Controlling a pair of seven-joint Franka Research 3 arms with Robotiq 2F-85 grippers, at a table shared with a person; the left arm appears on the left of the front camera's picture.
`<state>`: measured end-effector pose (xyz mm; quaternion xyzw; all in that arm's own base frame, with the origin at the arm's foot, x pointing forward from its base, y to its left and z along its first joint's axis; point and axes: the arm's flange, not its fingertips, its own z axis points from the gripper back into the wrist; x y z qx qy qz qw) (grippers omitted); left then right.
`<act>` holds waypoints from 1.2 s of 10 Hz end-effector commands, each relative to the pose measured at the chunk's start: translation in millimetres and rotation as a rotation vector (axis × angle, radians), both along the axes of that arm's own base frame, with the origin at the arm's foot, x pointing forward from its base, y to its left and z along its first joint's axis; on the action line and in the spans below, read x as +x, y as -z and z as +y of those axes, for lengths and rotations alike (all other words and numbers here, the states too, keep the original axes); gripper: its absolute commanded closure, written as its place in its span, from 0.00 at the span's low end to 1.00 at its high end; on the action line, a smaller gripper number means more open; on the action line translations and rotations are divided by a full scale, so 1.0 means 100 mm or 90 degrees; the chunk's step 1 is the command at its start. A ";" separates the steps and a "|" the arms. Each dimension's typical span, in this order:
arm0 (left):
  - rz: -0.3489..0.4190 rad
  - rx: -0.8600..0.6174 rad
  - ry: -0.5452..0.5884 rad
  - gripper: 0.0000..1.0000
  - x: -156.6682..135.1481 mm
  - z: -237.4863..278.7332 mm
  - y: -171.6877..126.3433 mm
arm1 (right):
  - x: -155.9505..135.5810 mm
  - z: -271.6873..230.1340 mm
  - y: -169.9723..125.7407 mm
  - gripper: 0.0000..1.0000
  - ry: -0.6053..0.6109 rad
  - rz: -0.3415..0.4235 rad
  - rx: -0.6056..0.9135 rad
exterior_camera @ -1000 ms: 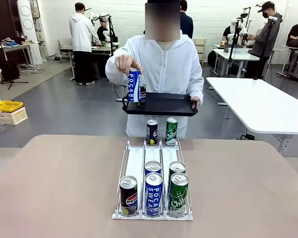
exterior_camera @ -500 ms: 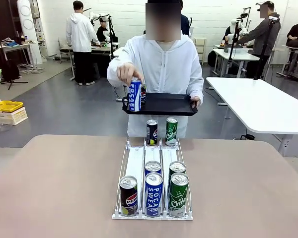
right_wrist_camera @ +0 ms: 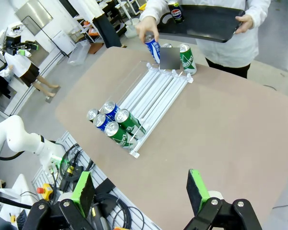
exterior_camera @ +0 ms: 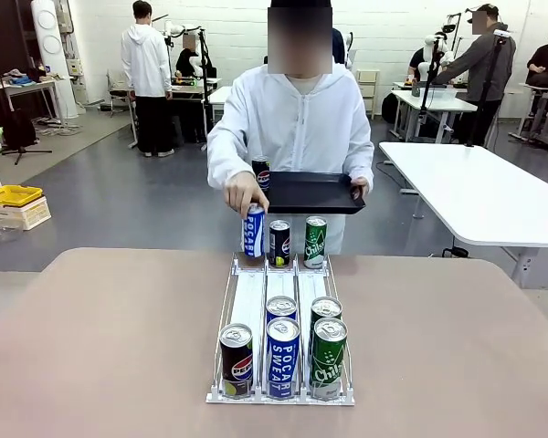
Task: Retrieve and hand over the desired beverage to the person.
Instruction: Pick up another can of the same type that the person held from the Automatic Can Dispenser.
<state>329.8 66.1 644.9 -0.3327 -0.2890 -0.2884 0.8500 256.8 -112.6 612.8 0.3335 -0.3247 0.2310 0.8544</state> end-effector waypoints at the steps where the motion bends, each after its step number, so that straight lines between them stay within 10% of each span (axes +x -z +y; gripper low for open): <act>1: -0.013 -0.008 0.013 0.00 0.01 0.01 0.02 | 0.01 0.01 0.01 0.00 -0.012 -0.011 0.013; 11: 0.000 0.000 0.000 0.00 0.00 0.00 0.00 | 0.01 0.01 0.01 0.00 -0.012 -0.011 0.013; 12: 0.045 0.097 0.033 0.00 0.12 -0.62 -0.04 | 0.01 0.01 0.01 0.00 -0.012 -0.011 0.013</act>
